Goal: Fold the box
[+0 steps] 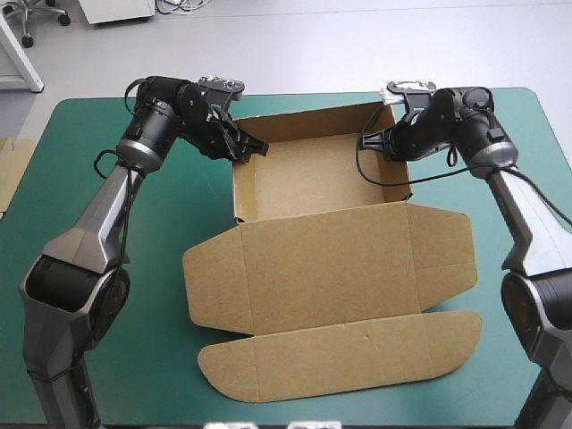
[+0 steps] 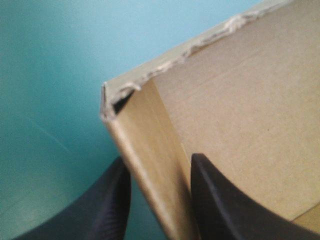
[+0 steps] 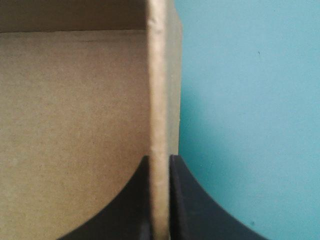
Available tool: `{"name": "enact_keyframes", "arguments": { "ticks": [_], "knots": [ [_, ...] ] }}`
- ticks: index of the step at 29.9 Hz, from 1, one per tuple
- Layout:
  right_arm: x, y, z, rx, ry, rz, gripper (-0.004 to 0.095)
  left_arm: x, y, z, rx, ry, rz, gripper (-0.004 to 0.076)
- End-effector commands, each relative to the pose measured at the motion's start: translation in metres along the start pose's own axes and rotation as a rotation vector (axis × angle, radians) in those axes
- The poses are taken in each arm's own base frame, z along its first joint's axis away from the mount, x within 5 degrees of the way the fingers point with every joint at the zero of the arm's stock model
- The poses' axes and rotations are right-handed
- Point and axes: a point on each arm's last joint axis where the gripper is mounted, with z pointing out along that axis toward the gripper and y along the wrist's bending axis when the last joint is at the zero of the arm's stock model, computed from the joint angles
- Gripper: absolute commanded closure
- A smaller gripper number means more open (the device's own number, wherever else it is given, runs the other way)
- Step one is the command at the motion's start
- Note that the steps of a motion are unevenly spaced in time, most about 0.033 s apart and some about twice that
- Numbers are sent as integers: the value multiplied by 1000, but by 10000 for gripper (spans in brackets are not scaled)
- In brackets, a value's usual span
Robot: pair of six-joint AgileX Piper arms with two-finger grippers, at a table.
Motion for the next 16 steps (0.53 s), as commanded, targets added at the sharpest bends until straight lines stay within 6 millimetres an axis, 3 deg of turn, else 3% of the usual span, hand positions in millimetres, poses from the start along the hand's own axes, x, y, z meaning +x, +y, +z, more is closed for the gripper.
{"name": "enact_keyframes", "arguments": {
  "ticks": [1,5,10,16],
  "knots": [
    [-17,7,-28,-42,-124,47,905,1,-9,-28,9,-22,13,449],
    [-20,6,-16,-62,-128,90,905,1,-12,-27,13,-21,22,447],
    [-24,7,-14,-80,-168,103,905,1,-13,-24,21,-15,38,447],
    [-26,-10,-12,-85,-172,170,907,1,-15,-24,39,-14,33,447]
  ]
}}
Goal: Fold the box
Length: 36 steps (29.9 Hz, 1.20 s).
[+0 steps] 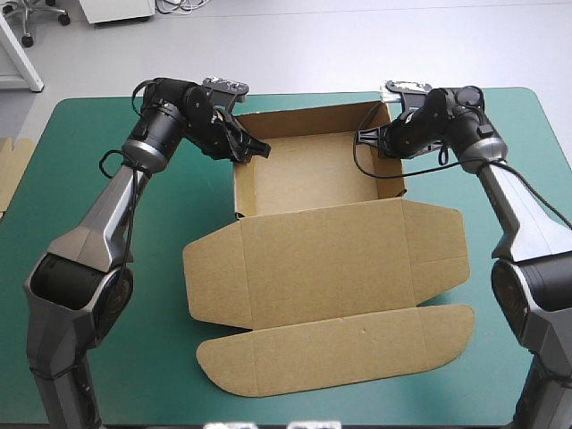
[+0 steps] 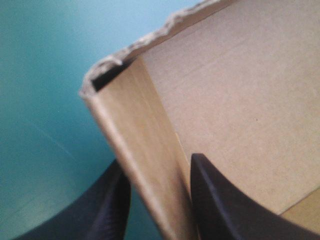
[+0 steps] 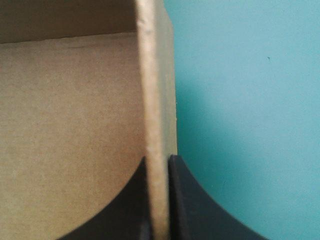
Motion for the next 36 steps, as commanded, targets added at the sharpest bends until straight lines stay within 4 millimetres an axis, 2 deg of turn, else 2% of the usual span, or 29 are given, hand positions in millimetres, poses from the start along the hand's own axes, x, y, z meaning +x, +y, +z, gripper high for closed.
{"name": "enact_keyframes", "arguments": {
  "ticks": [1,7,12,15,20,26,31,36],
  "knots": [
    [-20,-5,-36,-68,-169,101,907,2,-12,-30,59,-14,6,447],
    [-21,-11,-34,-76,-168,102,906,2,-10,-12,60,22,1,451],
    [-20,-12,-28,-68,-148,95,907,2,-10,1,69,49,-4,513],
    [-20,-12,-24,-66,-147,85,906,1,-9,3,54,41,0,571],
    [-20,-13,-17,-63,-132,79,907,-3,-8,3,44,5,1,737],
    [-14,-8,-10,-31,-78,5,906,-7,-3,7,0,-35,-2,734],
    [-10,6,-6,-33,-66,-34,906,-6,0,26,-12,3,-3,734],
    [-6,4,4,15,-15,-56,906,-6,4,39,-43,9,-11,734]
  ]
}}
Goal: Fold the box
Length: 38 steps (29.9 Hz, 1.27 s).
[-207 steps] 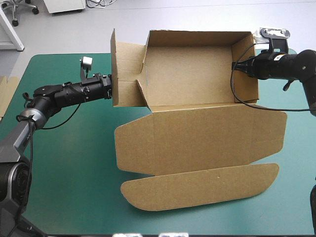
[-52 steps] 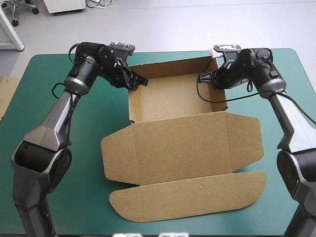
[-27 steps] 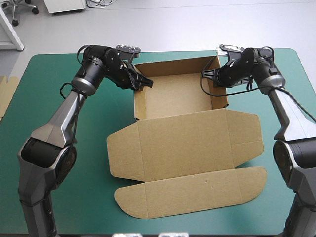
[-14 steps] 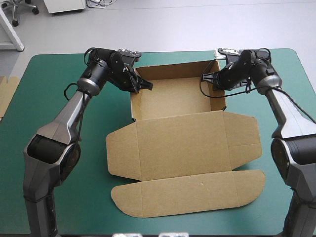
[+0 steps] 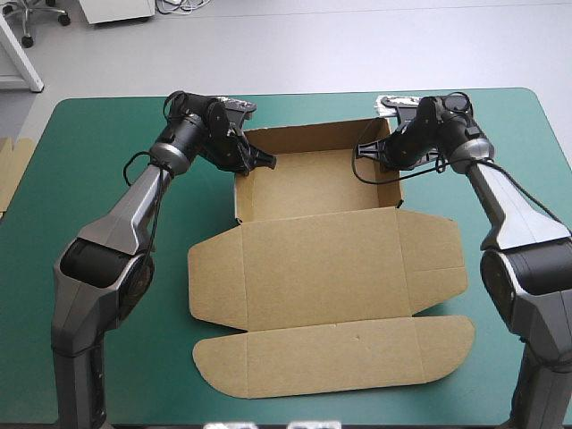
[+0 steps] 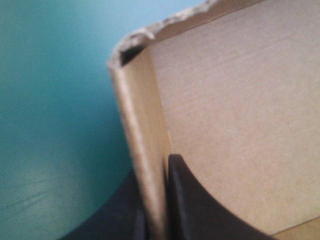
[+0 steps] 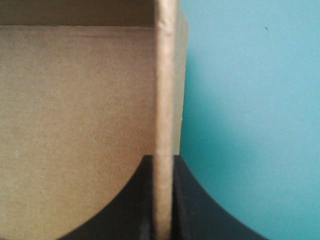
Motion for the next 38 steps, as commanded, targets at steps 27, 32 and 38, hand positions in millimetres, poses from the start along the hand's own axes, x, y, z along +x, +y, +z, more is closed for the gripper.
{"name": "enact_keyframes", "arguments": {
  "ticks": [27,32,38],
  "knots": [
    [0,22,20,40,19,-77,906,-10,9,4,-136,-68,85,734],
    [0,19,19,78,23,-93,906,-10,10,4,-163,-68,99,734],
    [-2,20,17,71,17,-90,907,-9,10,4,-162,-54,95,734]
  ]
}}
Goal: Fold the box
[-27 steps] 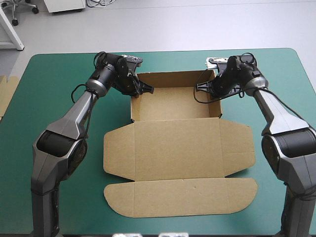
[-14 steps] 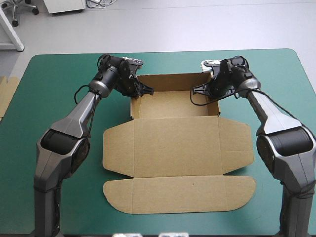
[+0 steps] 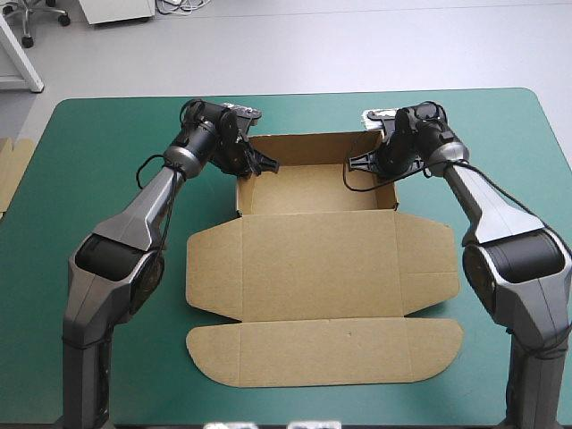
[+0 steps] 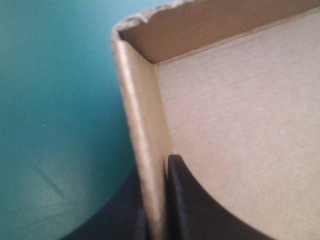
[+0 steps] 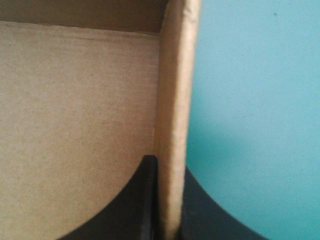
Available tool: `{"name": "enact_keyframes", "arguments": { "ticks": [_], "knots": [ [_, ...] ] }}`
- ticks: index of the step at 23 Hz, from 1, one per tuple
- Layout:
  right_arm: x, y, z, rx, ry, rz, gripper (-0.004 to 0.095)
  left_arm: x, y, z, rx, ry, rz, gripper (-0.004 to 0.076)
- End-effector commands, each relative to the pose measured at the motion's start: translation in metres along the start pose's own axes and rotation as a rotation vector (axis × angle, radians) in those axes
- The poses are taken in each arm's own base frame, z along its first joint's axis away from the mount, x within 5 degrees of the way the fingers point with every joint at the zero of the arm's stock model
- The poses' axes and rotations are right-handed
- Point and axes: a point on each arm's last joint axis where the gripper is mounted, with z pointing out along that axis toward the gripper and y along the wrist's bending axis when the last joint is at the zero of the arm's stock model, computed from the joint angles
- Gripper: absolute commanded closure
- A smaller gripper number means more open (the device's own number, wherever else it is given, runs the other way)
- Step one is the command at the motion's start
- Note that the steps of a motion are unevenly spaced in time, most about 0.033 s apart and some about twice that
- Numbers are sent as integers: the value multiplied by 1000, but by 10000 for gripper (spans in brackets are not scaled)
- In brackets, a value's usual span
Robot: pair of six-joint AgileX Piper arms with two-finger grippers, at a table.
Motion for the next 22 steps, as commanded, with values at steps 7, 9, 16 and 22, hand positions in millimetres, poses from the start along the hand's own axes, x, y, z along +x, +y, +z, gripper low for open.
{"name": "enact_keyframes", "arguments": {
  "ticks": [7,9,16,22],
  "knots": [
    [-15,7,-39,-18,-91,-30,851,-5,8,-27,-79,-62,94,694],
    [-18,7,-43,-21,-102,-30,765,-5,6,-27,-63,-60,96,585],
    [-18,7,-46,-16,-100,-28,624,-6,3,-32,-20,-76,81,208],
    [-19,-2,-61,-10,-130,-16,285,-9,1,-58,-2,-153,74,208]
  ]
}}
